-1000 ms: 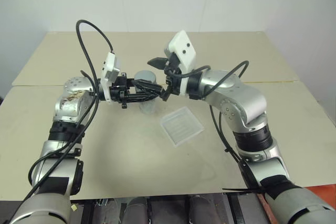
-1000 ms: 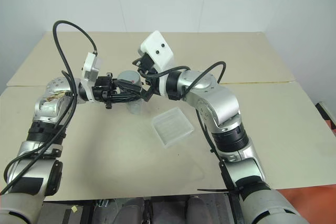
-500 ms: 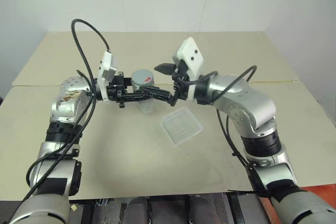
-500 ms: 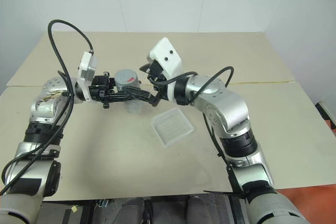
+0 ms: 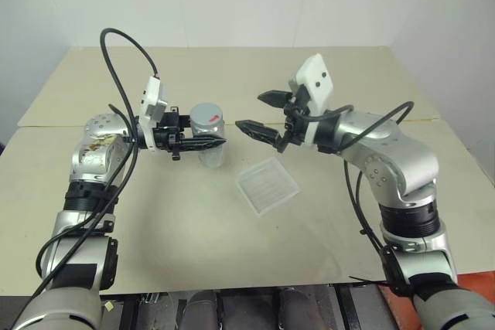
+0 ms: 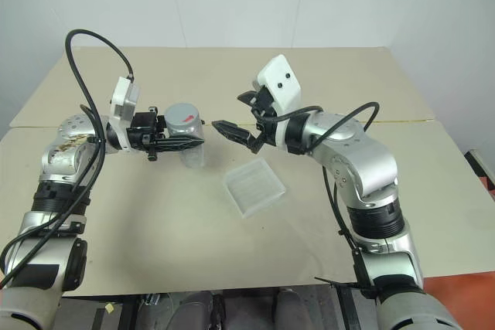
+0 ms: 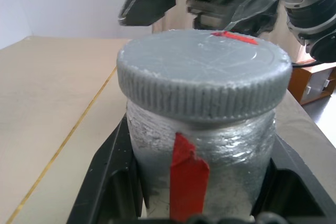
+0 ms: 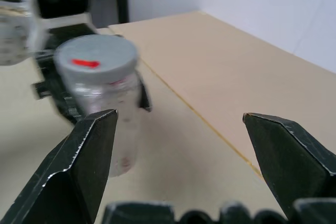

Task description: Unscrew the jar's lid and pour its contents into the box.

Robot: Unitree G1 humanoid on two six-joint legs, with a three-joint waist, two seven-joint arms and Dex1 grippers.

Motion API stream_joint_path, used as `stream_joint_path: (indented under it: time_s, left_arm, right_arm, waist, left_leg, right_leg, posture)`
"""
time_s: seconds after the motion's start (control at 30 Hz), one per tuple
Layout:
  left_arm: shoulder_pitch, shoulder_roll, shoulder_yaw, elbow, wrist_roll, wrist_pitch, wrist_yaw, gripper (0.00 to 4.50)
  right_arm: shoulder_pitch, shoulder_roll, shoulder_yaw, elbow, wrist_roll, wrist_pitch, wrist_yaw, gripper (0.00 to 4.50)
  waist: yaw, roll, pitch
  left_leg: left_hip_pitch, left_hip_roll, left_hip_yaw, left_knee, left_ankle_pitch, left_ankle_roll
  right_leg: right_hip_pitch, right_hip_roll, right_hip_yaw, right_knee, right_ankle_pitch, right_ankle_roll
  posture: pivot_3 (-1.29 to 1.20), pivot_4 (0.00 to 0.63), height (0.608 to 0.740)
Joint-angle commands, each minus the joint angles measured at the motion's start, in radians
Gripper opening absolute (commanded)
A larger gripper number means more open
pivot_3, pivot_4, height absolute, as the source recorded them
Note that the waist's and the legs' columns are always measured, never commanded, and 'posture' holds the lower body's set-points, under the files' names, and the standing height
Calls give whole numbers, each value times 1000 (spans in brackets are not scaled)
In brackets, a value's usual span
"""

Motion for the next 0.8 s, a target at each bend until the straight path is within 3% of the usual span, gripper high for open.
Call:
stream_joint_path:
  time_s: [0.03,0.47,0.8]
  left_arm:
    - [-38,-11,5,12,11,-28,-8,2022]
    - [-73,-49,-4,47,41,-53,-20,2022]
    - [-65,-40,4,38,38,-49,-17,2022]
  right_arm:
    - [-25,32,-20,-70,66,-12,17,4463]
    - [-176,203,123,152,-161,-114,-135,4463]
    - [-172,214,106,184,-192,-93,-138,4463]
  waist:
    - [0,0,0]
    - [-2,0,0]
    - [-3,0,0]
  left_leg:
    - [0,0,0,0,0,0]
    - [0,0,1,0,1,-2]
    - [0,0,0,0,1,-2]
  right_leg:
    - [0,0,0,0,0,0]
    - [0,0,0,0,0,0]
    - [0,0,0,0,0,0]
  posture:
    - [0,150,740]
    - [0,150,740]
    - [0,150,740]
